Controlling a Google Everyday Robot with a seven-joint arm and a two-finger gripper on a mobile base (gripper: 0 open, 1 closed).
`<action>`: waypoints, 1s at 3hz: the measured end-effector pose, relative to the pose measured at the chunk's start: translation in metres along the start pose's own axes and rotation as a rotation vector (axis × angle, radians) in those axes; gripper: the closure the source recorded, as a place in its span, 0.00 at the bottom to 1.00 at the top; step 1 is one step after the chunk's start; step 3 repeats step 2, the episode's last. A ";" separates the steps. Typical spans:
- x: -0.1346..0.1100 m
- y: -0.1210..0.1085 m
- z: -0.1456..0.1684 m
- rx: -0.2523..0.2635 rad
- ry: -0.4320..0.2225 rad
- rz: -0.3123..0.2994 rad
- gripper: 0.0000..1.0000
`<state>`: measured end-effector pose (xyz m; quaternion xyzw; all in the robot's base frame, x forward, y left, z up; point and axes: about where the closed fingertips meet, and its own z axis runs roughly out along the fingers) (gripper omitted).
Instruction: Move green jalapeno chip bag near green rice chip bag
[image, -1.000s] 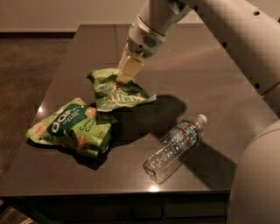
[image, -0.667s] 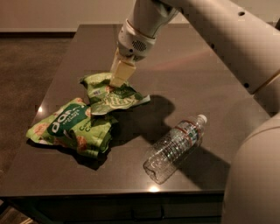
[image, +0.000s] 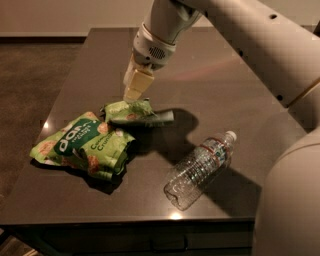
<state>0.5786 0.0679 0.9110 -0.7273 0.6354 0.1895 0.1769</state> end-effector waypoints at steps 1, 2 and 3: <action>-0.001 -0.001 0.002 0.002 -0.003 -0.001 0.00; -0.001 -0.001 0.002 0.002 -0.003 -0.001 0.00; -0.001 -0.001 0.002 0.002 -0.003 -0.001 0.00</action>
Offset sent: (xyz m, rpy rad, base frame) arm 0.0010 0.0021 -0.0009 0.0029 -0.0018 -0.0002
